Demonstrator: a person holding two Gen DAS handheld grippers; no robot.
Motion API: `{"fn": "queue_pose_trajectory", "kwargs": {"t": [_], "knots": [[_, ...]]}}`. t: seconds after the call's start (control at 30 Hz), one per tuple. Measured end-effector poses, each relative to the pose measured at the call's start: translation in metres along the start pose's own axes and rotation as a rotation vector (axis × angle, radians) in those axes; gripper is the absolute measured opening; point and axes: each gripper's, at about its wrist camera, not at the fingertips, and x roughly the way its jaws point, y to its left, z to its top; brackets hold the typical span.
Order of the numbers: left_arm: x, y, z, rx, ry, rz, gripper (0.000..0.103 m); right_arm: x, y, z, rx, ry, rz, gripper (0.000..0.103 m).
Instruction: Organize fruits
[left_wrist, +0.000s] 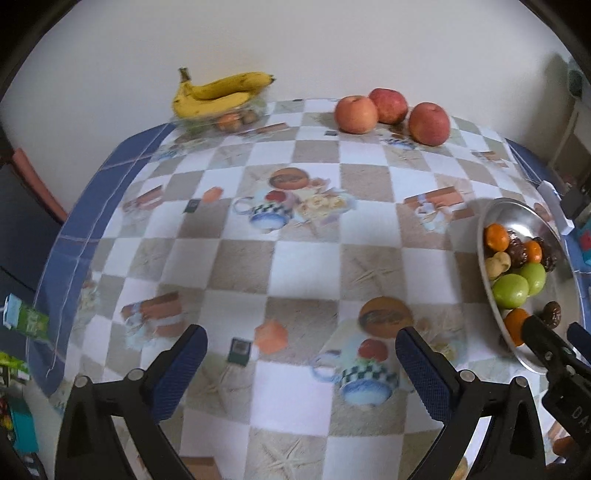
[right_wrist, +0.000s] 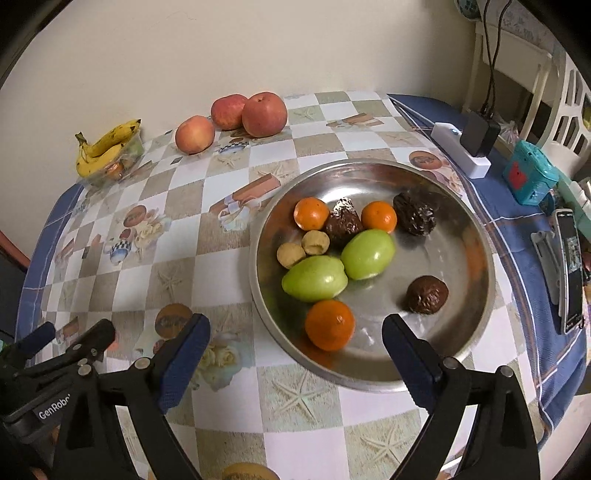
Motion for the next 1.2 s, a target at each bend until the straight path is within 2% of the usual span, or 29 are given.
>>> {"fn": "queue_pose_trajectory", "kwargs": {"t": [0.17,0.4,0.83,1.2], "knots": [[-0.004,0.011,-0.005,-0.025,0.016,0.060,0.103,-0.008,0.003,-0.007,-0.020,-0.014,-0.010,0.095],[-0.003,0.014,-0.007,-0.022,0.049,0.049,0.103,-0.010,0.005,-0.007,-0.031,-0.020,-0.023,0.095],[-0.007,0.008,-0.007,0.013,0.043,0.030,0.103,-0.008,0.004,-0.007,-0.029,-0.011,-0.030,0.095],[-0.003,0.010,-0.008,-0.003,0.060,0.024,0.103,-0.005,0.002,-0.007,-0.025,0.002,-0.033,0.095]]}}
